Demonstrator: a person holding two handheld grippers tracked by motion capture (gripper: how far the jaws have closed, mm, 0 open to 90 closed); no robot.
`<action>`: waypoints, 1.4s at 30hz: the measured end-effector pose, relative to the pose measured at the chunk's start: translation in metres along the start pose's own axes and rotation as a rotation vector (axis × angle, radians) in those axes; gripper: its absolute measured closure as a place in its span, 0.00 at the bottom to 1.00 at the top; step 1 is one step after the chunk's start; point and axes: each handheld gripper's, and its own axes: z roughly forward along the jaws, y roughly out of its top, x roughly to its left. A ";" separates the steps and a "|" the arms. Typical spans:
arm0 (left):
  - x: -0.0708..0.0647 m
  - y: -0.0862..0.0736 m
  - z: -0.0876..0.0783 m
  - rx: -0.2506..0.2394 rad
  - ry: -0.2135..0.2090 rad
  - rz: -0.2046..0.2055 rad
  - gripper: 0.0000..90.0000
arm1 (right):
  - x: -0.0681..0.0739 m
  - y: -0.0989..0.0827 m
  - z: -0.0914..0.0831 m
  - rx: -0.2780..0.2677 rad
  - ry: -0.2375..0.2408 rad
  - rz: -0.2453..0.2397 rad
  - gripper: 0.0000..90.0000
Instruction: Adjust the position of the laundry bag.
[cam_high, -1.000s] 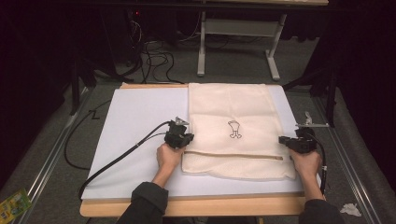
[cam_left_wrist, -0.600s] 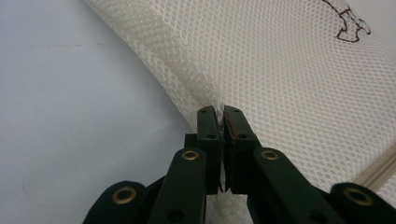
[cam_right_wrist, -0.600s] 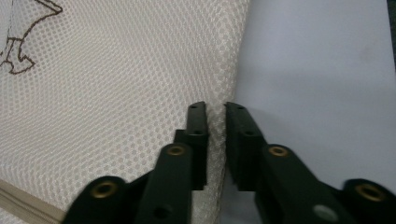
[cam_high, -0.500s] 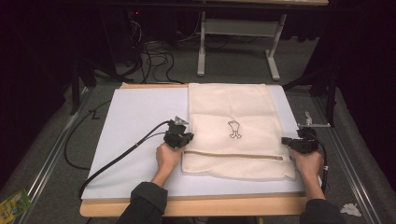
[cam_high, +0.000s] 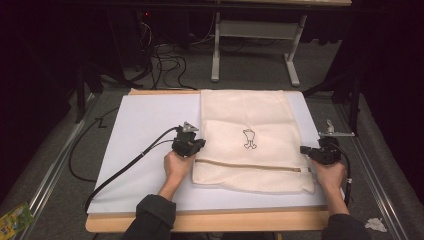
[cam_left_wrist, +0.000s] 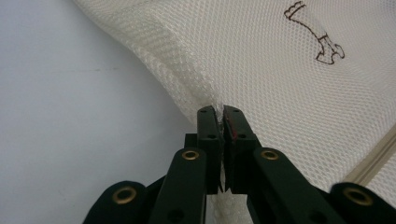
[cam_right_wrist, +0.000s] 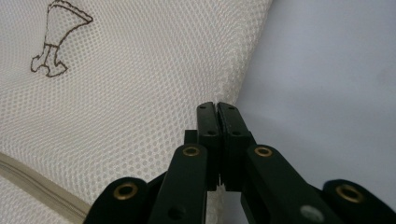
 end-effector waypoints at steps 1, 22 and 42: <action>0.001 0.000 -0.001 -0.003 0.000 -0.003 0.97 | 0.001 0.000 -0.001 -0.004 0.003 -0.001 1.00; 0.019 -0.006 -0.029 -0.042 0.034 -0.014 0.97 | 0.027 0.009 0.002 -0.035 0.069 -0.066 1.00; 0.034 -0.016 -0.050 -0.063 0.066 -0.028 0.97 | 0.045 0.014 0.010 -0.037 0.113 -0.092 1.00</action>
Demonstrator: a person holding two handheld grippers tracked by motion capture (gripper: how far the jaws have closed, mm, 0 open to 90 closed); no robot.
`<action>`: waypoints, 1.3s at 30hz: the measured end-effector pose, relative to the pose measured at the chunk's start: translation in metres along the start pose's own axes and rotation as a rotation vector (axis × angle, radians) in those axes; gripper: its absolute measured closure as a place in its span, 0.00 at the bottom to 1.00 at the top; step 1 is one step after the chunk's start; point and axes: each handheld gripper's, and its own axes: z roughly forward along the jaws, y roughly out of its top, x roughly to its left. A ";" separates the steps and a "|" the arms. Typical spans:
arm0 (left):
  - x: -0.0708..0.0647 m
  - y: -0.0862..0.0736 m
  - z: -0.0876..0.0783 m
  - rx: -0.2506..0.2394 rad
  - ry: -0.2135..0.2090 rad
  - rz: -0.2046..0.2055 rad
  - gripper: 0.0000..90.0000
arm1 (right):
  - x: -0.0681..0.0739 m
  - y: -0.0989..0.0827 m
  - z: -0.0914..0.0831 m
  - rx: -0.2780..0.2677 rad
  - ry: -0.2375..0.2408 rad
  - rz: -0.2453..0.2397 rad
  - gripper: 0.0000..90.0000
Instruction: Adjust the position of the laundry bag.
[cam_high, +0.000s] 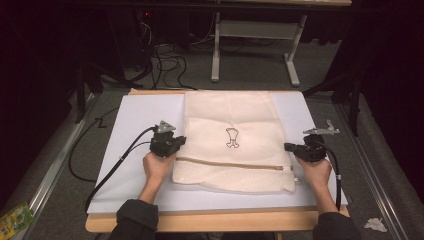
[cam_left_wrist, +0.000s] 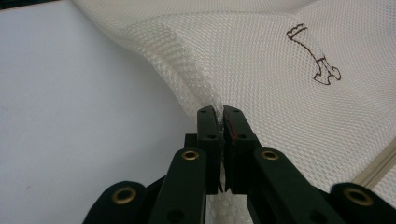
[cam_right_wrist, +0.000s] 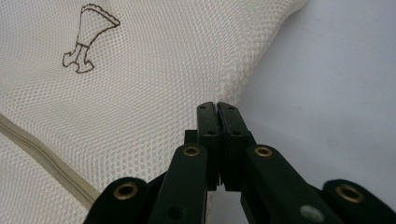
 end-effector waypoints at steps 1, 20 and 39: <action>0.000 0.000 0.000 -0.002 0.002 -0.001 0.97 | 0.001 0.000 0.000 0.004 0.002 -0.001 1.00; 0.018 -0.012 -0.020 -0.026 0.013 -0.042 0.96 | 0.020 0.003 0.011 -0.029 0.049 -0.025 1.00; 0.025 -0.033 -0.034 -0.018 0.047 -0.035 0.96 | 0.042 0.004 0.019 -0.020 0.083 -0.049 1.00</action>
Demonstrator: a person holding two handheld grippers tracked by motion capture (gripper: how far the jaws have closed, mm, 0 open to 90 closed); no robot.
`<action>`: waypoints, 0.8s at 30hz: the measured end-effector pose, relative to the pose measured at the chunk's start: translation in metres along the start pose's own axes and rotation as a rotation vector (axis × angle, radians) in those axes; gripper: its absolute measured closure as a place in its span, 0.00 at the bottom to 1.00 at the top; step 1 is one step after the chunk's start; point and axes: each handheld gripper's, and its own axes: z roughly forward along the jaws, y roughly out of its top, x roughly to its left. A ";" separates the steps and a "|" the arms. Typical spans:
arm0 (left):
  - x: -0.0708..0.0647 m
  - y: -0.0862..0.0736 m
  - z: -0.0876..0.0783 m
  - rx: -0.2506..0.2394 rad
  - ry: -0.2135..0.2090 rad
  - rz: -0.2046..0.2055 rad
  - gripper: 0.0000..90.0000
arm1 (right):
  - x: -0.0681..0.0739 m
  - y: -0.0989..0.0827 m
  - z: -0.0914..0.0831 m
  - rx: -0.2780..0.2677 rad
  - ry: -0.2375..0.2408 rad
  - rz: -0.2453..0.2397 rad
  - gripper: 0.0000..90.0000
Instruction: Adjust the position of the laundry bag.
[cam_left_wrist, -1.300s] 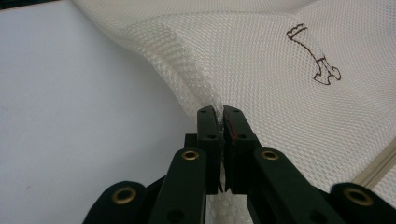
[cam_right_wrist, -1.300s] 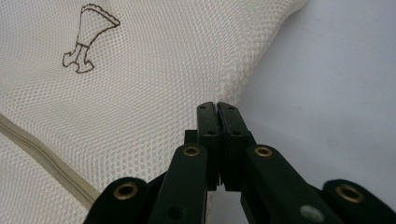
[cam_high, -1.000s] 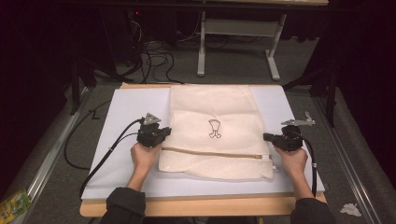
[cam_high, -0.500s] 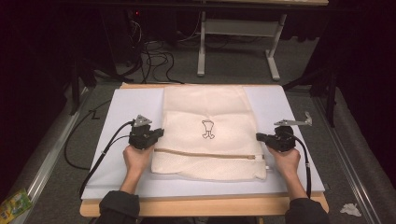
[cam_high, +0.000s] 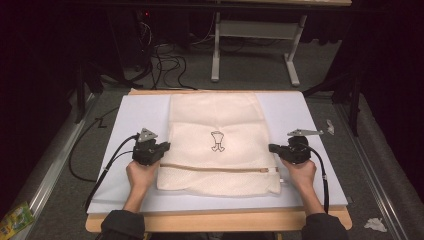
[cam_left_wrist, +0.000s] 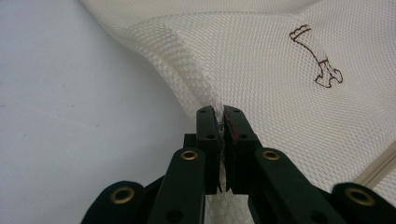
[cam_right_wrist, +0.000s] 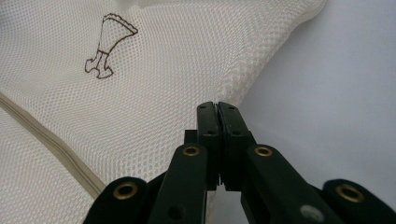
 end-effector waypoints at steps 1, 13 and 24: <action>0.001 -0.001 0.000 0.001 0.001 -0.003 0.96 | 0.001 0.000 0.000 0.003 -0.003 -0.003 1.00; 0.001 -0.007 0.002 0.017 0.020 0.004 0.95 | 0.002 -0.007 0.005 0.001 -0.004 0.010 1.00; 0.002 -0.012 0.007 0.033 0.035 0.006 0.93 | 0.001 -0.011 0.008 0.005 -0.025 0.003 0.96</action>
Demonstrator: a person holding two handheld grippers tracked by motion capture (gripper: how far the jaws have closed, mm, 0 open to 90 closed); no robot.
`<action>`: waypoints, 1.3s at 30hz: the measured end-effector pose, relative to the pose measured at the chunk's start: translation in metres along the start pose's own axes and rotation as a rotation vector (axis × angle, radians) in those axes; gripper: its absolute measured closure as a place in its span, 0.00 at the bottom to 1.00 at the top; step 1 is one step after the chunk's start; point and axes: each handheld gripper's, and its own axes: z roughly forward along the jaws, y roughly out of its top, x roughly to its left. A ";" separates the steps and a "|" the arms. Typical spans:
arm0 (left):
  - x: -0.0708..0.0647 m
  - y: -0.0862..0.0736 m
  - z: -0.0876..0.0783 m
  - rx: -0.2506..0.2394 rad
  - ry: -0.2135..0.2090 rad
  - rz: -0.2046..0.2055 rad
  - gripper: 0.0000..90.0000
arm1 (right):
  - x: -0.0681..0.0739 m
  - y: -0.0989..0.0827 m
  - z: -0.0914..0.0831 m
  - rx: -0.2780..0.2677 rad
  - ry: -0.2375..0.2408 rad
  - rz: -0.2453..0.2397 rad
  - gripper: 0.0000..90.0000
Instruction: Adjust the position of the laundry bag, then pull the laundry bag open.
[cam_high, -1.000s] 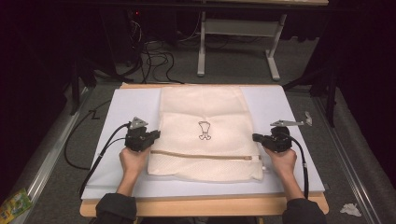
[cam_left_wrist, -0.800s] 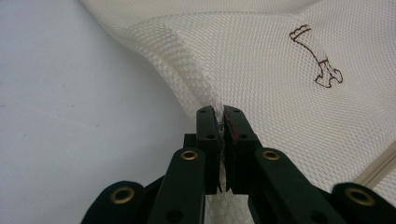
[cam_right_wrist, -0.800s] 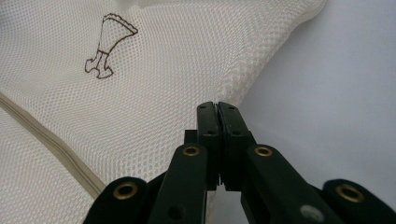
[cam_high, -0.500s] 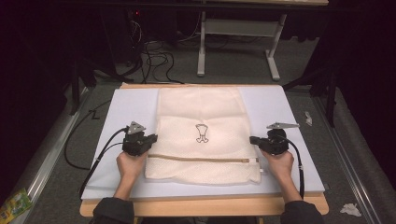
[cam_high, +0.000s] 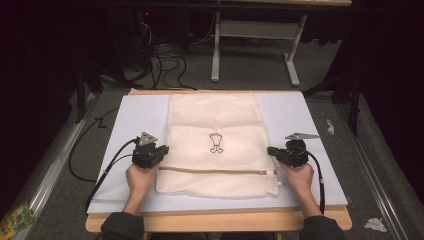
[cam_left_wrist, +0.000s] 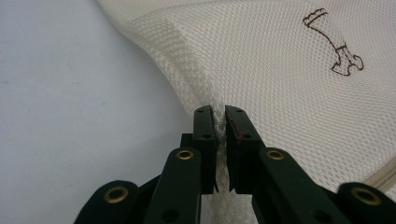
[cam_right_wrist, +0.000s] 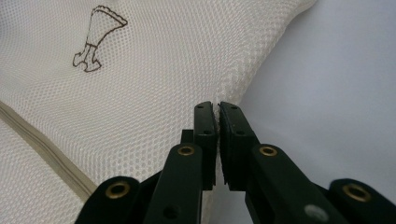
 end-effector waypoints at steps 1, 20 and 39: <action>0.000 0.000 0.000 0.003 -0.001 0.001 0.93 | 0.000 0.000 0.001 0.000 -0.002 -0.003 0.96; -0.015 -0.006 -0.005 -0.078 0.028 0.055 0.56 | 0.001 -0.006 -0.001 -0.101 -0.069 0.026 0.49; -0.046 -0.019 0.008 -0.096 -0.047 0.118 0.53 | 0.006 -0.010 0.009 -0.036 -0.004 0.069 0.48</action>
